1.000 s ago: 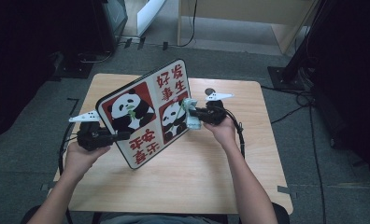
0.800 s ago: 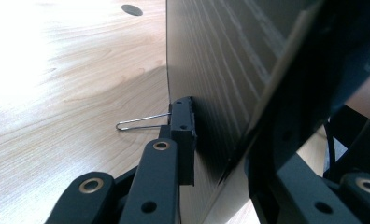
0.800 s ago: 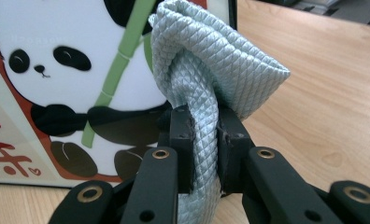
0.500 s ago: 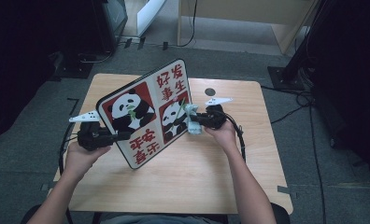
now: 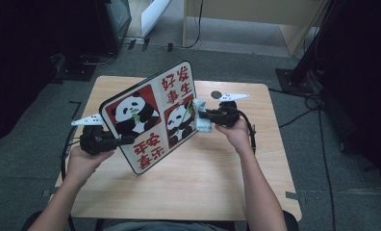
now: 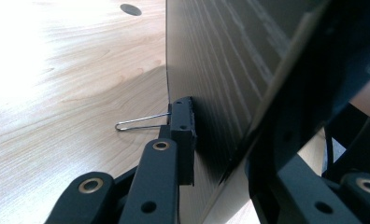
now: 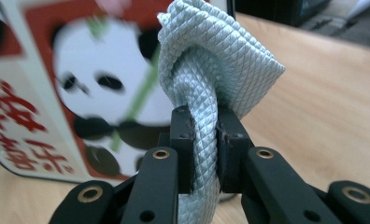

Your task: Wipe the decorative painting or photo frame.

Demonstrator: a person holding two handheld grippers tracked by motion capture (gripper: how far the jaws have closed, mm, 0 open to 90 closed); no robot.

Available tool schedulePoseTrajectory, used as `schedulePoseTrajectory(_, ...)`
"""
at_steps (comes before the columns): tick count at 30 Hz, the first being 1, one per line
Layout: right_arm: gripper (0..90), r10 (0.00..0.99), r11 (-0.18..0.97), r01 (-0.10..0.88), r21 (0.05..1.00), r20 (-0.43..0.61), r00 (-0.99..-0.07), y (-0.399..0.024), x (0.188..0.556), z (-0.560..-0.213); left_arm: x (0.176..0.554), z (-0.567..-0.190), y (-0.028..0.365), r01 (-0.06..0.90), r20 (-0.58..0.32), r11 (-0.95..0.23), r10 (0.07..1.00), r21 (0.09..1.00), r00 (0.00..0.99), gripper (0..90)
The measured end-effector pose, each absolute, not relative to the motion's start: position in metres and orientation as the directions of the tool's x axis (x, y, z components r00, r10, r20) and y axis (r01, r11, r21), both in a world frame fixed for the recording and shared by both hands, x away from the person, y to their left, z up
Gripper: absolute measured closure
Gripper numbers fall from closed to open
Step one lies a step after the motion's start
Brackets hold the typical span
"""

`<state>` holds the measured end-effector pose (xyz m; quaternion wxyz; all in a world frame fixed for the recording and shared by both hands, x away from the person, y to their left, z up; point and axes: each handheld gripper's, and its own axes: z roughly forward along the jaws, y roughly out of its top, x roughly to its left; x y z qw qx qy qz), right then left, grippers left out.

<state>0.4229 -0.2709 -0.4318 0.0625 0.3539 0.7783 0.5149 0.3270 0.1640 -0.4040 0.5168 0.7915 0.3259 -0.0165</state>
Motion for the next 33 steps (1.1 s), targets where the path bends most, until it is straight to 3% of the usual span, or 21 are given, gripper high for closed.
schedulePoseTrajectory(17,79.7,0.522,0.202,0.330,0.922,0.183,-0.833,-0.225,0.411,-0.341,0.326,-0.404,0.162,0.531,-0.361,-0.255,0.498,0.808,0.788,77.4)
schedulePoseTrajectory(33,79.6,0.500,0.175,0.319,0.931,0.195,-0.844,-0.201,0.424,-0.324,0.328,-0.404,0.162,0.526,-0.359,-0.262,0.488,0.809,0.795,77.4)
